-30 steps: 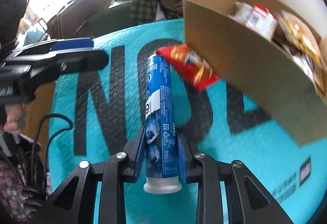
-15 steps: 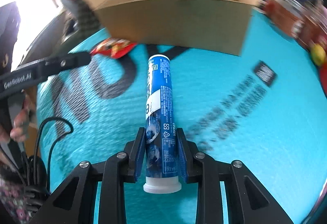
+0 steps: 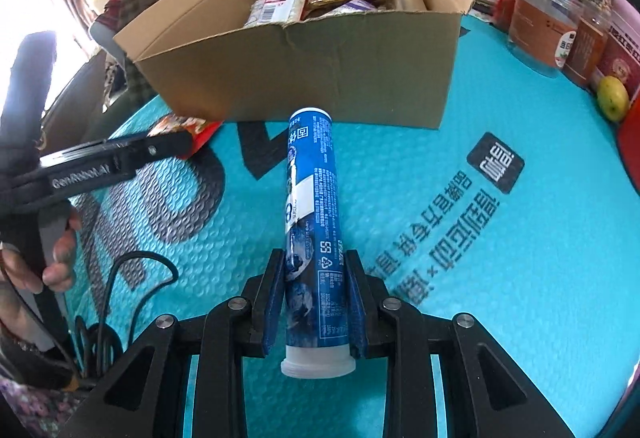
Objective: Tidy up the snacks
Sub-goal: 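Grasp the blue-white tube with the right tool, then grasp the small red packet with the left tool while the right tool holds the tube, then lift the red packet and blue tube and carry them toward the box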
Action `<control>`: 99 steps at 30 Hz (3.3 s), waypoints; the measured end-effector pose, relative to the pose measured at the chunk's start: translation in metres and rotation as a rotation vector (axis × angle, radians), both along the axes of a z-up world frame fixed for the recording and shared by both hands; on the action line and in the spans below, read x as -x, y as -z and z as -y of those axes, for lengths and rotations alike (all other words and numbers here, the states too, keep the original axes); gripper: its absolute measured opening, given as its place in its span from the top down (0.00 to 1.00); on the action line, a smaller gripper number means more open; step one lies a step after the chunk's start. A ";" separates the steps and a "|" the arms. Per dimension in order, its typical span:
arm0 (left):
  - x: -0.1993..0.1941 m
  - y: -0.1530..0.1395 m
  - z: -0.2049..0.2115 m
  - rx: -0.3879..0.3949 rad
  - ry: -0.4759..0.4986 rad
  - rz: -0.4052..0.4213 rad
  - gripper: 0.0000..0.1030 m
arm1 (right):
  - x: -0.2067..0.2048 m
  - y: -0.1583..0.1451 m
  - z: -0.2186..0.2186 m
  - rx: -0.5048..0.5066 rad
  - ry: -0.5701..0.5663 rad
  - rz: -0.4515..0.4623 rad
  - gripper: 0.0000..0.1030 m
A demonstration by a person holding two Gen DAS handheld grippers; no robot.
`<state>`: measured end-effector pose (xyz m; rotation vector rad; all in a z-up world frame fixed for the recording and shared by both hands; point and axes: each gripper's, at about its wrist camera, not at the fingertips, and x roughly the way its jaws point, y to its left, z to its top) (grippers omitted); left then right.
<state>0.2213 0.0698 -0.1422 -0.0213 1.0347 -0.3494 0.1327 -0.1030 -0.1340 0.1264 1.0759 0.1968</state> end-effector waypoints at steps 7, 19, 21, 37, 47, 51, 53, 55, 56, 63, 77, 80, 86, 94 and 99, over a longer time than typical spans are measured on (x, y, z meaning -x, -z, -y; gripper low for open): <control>-0.003 0.005 0.001 0.000 0.007 0.024 0.34 | -0.005 0.000 0.000 0.001 0.009 0.010 0.72; 0.040 0.001 -0.001 0.020 0.068 0.000 0.48 | 0.010 -0.004 -0.003 0.020 0.033 0.016 0.72; 0.052 0.001 -0.002 0.024 0.084 -0.012 0.48 | 0.017 -0.003 -0.004 0.017 0.035 0.017 0.72; 0.123 0.002 0.014 0.017 0.214 -0.041 0.48 | 0.083 -0.003 -0.010 0.025 0.044 -0.013 0.72; 0.130 0.002 0.018 0.020 0.220 -0.038 0.48 | 0.081 -0.002 -0.016 0.039 0.027 -0.014 0.50; 0.128 0.003 0.021 0.008 0.223 -0.033 0.48 | 0.076 -0.001 -0.022 0.083 0.016 0.015 0.59; 0.127 0.003 0.022 0.003 0.227 -0.027 0.48 | 0.076 0.000 -0.024 0.149 0.024 0.040 0.73; 0.125 0.003 0.024 0.002 0.229 -0.027 0.48 | 0.077 0.000 -0.022 0.135 0.034 0.049 0.73; 0.124 0.002 0.024 0.013 0.232 -0.034 0.48 | 0.078 0.000 -0.021 0.128 0.039 0.052 0.73; 0.121 -0.008 0.024 0.065 0.236 -0.022 0.48 | 0.086 -0.006 -0.017 0.083 0.051 0.078 0.73; 0.122 -0.065 0.024 0.116 0.255 0.146 0.48 | 0.101 -0.054 -0.013 0.058 0.055 0.201 0.73; 0.123 -0.083 0.024 0.133 0.258 0.194 0.48 | 0.102 -0.070 -0.012 0.070 0.056 0.243 0.73; 0.119 -0.116 0.022 0.170 0.269 0.285 0.48 | 0.098 -0.100 -0.014 0.069 0.045 0.316 0.73; 0.105 -0.155 0.024 0.199 0.269 0.389 0.48 | 0.081 -0.138 -0.013 0.066 0.015 0.409 0.73; 0.083 -0.173 0.023 0.229 0.266 0.408 0.48 | 0.063 -0.156 -0.011 0.059 -0.014 0.451 0.73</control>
